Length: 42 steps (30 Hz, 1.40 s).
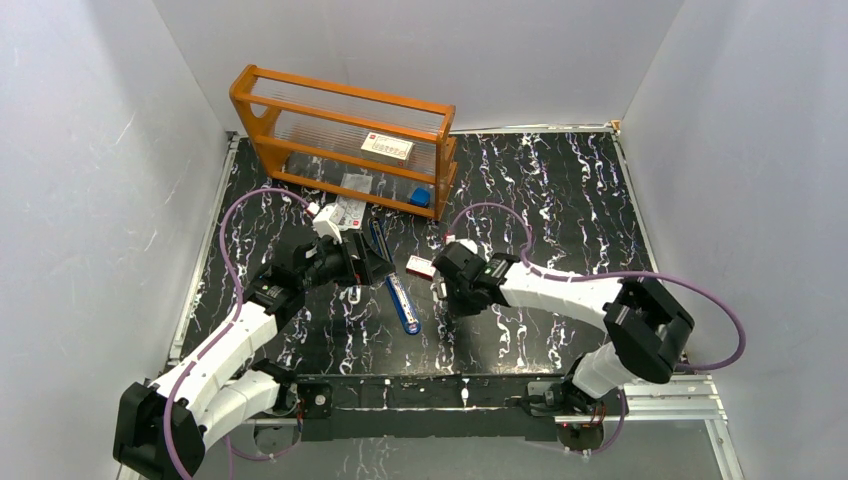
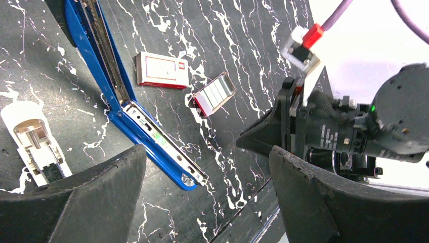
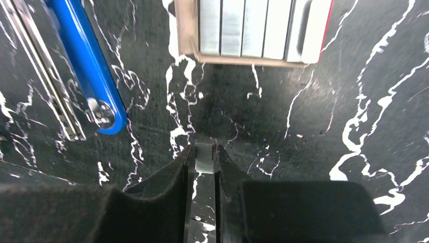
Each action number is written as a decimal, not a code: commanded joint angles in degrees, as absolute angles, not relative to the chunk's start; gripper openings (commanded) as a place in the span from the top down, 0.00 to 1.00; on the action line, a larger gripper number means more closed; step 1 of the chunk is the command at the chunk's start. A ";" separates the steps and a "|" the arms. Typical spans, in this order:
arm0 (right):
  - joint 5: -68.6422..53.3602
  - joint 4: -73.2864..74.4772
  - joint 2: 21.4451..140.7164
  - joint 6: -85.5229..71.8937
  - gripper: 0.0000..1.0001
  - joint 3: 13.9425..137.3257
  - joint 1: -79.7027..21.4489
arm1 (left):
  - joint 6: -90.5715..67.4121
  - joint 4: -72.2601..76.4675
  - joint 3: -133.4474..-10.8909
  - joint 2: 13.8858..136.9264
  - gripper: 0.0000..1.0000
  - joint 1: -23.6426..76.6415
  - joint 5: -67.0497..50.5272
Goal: Load the staples into the stapler
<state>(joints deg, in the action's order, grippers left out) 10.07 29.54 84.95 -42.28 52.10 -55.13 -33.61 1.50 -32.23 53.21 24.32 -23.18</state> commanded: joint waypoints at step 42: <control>15.93 30.32 93.54 -42.94 0.54 53.73 -62.11 | -39.15 -17.63 -40.61 73.18 0.25 24.35 5.14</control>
